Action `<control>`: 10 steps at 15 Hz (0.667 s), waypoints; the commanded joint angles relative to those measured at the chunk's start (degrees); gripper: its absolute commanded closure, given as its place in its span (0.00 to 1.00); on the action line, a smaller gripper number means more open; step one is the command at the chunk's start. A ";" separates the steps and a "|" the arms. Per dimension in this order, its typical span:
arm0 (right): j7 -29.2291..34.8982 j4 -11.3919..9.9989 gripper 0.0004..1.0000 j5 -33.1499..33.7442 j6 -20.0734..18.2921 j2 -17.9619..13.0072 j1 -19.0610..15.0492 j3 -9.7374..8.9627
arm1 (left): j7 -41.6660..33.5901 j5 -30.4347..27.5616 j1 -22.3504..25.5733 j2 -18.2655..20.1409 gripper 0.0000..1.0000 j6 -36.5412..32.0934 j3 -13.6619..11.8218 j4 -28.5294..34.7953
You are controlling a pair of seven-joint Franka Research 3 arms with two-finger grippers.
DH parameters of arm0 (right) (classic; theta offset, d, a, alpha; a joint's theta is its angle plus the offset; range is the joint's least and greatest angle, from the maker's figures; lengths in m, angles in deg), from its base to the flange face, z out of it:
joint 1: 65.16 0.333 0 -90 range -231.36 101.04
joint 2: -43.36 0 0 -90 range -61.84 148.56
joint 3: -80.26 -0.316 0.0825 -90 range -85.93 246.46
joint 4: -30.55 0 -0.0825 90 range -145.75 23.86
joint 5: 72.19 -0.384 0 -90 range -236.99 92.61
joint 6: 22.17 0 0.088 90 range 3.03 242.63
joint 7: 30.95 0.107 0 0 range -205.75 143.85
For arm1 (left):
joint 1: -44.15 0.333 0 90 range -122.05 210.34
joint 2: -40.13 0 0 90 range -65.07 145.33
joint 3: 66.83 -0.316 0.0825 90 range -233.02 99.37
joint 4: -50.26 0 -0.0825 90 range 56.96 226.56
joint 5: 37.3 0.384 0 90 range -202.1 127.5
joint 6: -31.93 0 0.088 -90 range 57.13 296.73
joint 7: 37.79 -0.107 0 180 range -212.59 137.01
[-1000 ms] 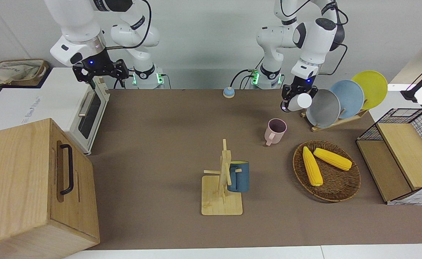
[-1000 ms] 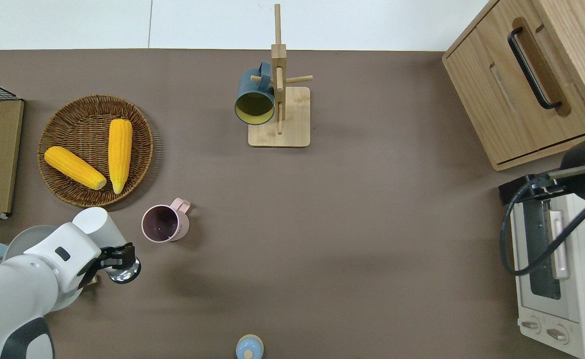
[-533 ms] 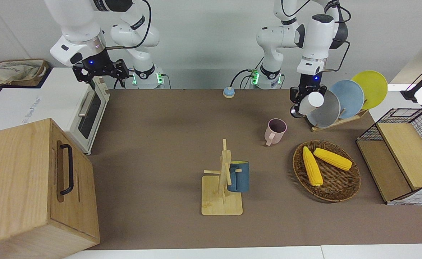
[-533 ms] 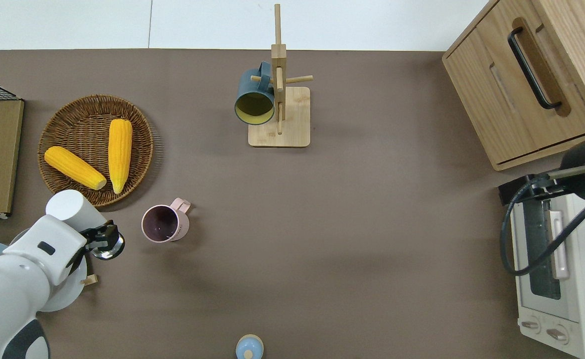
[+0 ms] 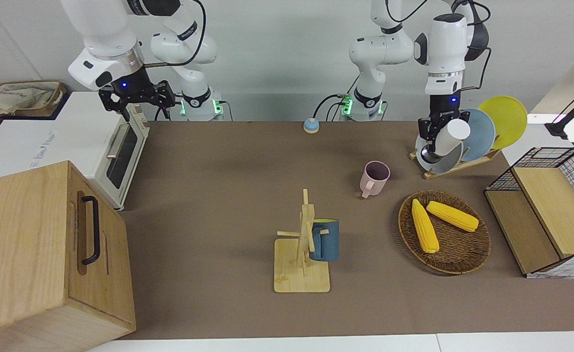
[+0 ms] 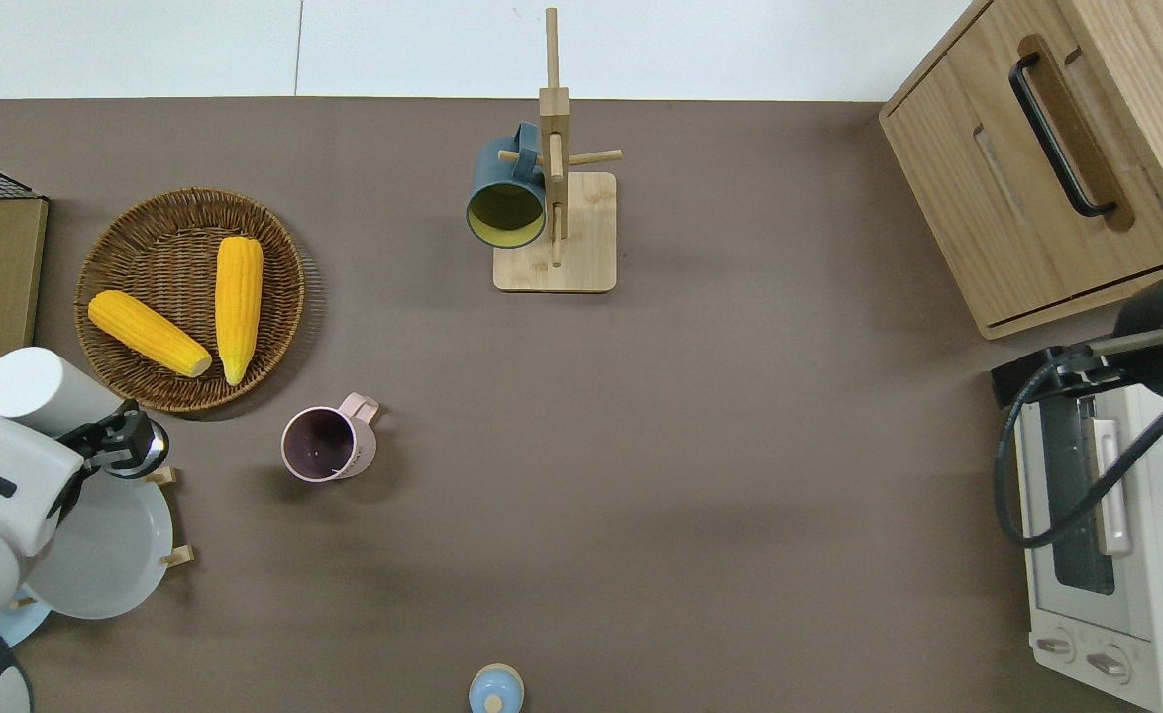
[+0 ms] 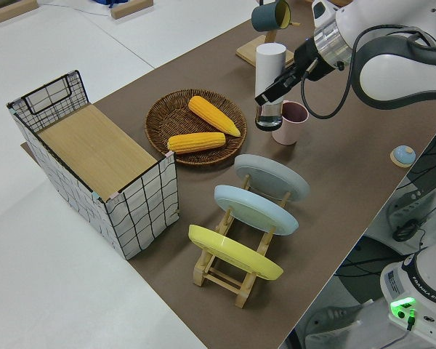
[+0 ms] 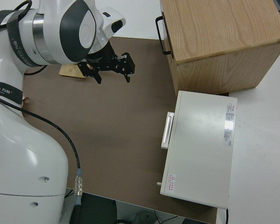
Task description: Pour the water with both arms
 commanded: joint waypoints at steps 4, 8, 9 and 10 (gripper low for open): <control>-0.65 -0.30 0.01 -1.02 -0.03 -0.57 -0.27 -0.04 | 0.55 1.94 0.63 -4.49 1.00 0.76 -0.90 -10.11; -0.65 -0.30 0.01 -1.02 -0.03 -0.57 -0.36 -0.04 | -0.33 1.85 0.63 -10.11 1.00 0.14 -2.74 -19.34; -0.65 -0.30 0.01 -1.02 -0.03 -0.57 -0.27 -0.04 | -1.21 1.68 0.63 -11.60 1.00 -0.03 -3.27 -21.54; -0.65 -0.30 0.01 -1.02 0.05 -0.57 -0.27 -0.04 | -2.26 1.33 0.63 -13.18 1.00 -0.12 -3.89 -23.65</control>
